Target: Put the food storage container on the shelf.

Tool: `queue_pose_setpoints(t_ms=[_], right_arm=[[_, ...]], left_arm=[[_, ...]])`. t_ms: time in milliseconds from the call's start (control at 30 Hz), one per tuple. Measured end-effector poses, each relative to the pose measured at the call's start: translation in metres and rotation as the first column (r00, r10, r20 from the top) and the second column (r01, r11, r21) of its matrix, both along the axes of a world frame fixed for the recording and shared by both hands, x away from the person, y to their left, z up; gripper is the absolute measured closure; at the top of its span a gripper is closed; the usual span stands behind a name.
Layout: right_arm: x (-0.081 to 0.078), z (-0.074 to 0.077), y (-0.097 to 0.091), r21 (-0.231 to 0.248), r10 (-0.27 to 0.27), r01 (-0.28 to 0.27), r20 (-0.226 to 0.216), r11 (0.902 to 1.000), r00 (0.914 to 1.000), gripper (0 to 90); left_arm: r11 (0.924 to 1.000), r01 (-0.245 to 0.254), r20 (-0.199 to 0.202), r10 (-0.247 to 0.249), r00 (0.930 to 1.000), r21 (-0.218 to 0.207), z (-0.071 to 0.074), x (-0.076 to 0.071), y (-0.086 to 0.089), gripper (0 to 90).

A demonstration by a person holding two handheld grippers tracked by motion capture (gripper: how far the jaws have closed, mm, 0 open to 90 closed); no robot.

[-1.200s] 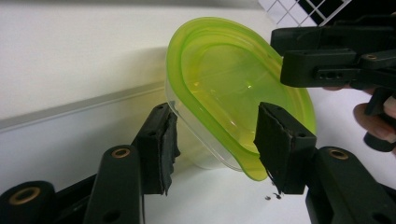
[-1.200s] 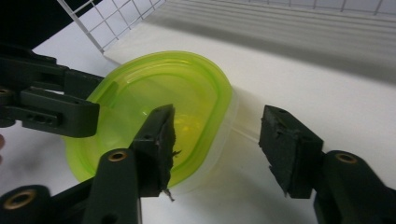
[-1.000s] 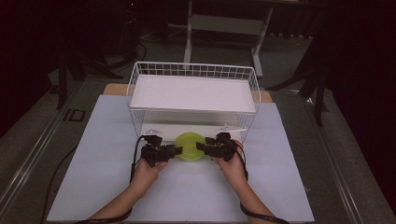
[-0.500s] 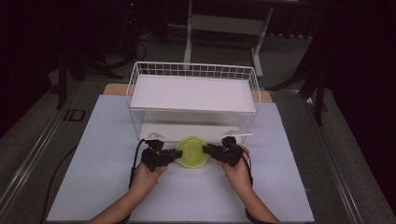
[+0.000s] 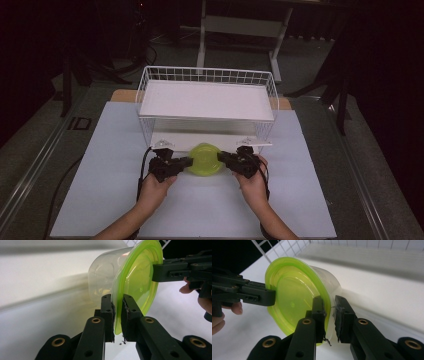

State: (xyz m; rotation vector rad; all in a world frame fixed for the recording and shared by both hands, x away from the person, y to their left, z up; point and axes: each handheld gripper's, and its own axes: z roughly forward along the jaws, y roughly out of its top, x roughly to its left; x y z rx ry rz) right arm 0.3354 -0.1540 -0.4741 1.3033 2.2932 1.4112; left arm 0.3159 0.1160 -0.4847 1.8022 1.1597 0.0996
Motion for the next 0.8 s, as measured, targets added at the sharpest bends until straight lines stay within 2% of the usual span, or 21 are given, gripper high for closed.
queue_pose_setpoints(t_ms=[33,133,300,500,633,800], right_arm=[[0.000,0.000,0.000,0.000,0.000,0.000,0.000,1.0000,1.0000,79.4],[0.008,0.007,0.005,-0.003,-0.027,0.027,0.024,0.9996,0.9993,79.3],[0.020,0.010,0.011,0.010,-0.056,0.056,0.019,0.9984,0.9982,79.4],[0.024,0.006,0.011,0.008,-0.080,0.080,-0.001,0.9968,0.9968,79.3],[0.024,0.003,0.011,0.007,-0.088,0.088,-0.013,0.9961,0.9961,79.3],[0.027,-0.002,0.011,-0.011,-0.101,0.101,-0.025,0.9948,0.9945,79.3]], left_arm=[[1.0000,0.000,0.000,0.000,1.0000,0.000,0.000,0.000,0.000,82.2],[0.9997,-0.024,0.034,0.024,0.9991,0.001,0.005,0.009,0.001,81.9],[0.9989,-0.046,0.062,0.046,0.9970,0.001,0.008,0.019,0.004,81.7],[0.9992,-0.041,0.051,0.041,0.9979,-0.004,0.004,0.023,0.003,81.8],[0.9995,-0.032,0.042,0.031,0.9986,0.007,0.000,0.027,0.002,81.6],[0.9993,-0.037,0.028,0.036,0.9989,0.009,-0.007,0.033,0.001,81.2]])
